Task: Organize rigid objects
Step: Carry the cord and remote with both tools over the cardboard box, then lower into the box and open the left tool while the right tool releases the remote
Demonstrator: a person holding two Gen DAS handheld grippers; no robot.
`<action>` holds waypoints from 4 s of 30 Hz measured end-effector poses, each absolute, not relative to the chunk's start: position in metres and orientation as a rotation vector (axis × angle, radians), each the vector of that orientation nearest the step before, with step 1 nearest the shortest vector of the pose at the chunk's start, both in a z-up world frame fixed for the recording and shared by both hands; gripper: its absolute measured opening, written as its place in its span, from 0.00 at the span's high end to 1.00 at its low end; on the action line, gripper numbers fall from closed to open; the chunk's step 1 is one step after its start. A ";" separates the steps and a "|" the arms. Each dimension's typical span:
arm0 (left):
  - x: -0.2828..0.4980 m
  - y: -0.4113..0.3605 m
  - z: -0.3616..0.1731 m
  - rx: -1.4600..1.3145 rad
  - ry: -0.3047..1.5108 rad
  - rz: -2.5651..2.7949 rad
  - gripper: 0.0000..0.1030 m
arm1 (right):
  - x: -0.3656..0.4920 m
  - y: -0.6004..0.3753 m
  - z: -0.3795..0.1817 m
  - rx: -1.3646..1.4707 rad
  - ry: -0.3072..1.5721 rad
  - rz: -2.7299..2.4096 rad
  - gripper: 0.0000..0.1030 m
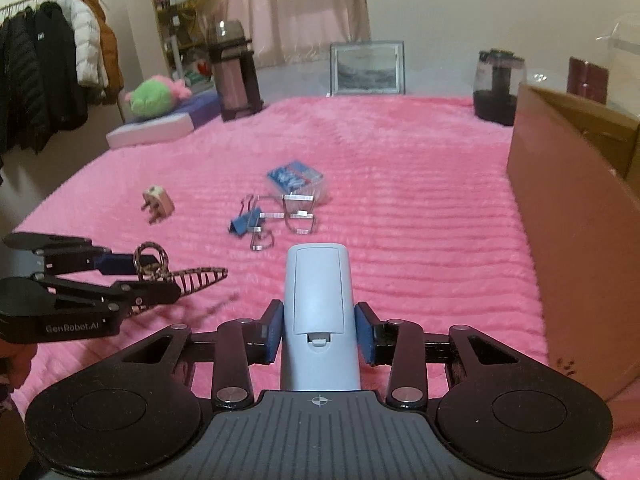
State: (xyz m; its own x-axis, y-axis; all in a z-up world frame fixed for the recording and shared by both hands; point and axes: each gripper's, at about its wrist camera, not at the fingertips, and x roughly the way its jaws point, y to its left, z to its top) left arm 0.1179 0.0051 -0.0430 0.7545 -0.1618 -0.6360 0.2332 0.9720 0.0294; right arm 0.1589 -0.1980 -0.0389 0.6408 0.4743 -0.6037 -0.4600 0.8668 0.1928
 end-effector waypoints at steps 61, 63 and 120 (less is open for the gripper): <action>0.367 -0.307 0.018 0.386 0.697 -0.615 0.67 | 0.360 -0.434 0.017 -0.103 0.805 0.252 0.66; 0.371 -0.310 0.012 0.412 0.702 -0.618 0.67 | 0.366 -0.432 0.013 -0.106 0.813 0.250 0.66; 0.378 -0.312 0.004 0.515 0.735 -0.628 0.67 | 0.403 -0.409 -0.043 -0.247 0.962 0.302 0.66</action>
State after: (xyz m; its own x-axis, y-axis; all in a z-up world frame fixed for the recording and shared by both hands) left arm 0.3776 -0.3125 0.0043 0.5777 -0.3386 -0.7427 0.6810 0.7016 0.2098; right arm 0.4031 -0.4087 -0.0431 0.5355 0.1421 -0.8325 -0.3594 0.9304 -0.0723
